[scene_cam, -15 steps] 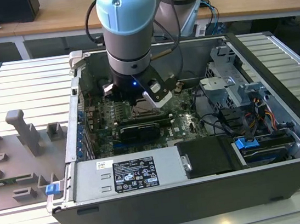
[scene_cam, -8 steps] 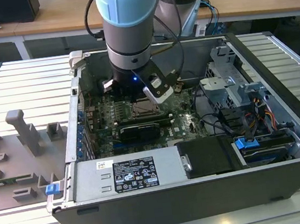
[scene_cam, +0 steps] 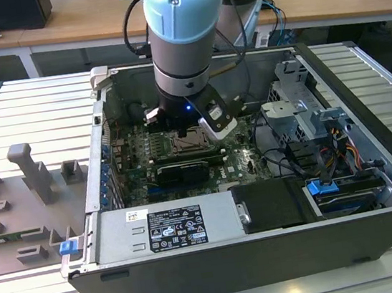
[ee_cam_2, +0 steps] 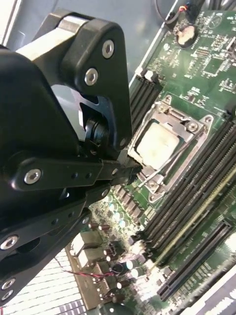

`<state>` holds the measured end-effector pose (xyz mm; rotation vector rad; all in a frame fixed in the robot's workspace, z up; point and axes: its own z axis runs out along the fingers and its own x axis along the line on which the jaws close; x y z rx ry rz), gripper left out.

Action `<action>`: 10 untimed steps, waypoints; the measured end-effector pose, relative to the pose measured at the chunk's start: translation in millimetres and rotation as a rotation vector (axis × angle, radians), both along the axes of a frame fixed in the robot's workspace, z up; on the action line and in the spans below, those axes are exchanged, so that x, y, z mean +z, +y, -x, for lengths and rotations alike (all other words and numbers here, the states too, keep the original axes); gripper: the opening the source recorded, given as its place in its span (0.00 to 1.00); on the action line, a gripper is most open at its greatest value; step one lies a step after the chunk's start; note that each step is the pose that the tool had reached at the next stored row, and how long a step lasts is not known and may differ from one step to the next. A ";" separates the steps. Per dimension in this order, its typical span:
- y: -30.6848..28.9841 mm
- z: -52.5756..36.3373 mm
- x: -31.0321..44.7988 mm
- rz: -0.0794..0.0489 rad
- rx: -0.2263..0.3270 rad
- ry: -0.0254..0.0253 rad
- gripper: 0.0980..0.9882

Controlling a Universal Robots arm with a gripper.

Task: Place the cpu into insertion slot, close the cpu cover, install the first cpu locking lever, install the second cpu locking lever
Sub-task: 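Install the second cpu locking lever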

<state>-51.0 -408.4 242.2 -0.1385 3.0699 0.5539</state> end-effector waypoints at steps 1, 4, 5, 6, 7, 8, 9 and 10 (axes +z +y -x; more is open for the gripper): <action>-1.0 0.0 -2.2 0.000 0.000 0.0000 0.01; -1.7 0.0 -5.8 0.000 0.000 0.0000 0.01; -1.9 -0.3 -6.1 0.000 0.000 0.0001 0.01; -1.9 -1.6 -6.2 0.000 0.000 0.0001 0.01; -1.8 -3.3 -6.2 0.000 0.000 0.0003 0.01; -1.8 -7.0 -6.2 0.000 0.000 0.0005 0.01; -1.9 -8.7 -6.3 0.000 0.000 0.0004 0.01; -1.9 -9.7 -6.3 0.000 0.000 0.0005 0.01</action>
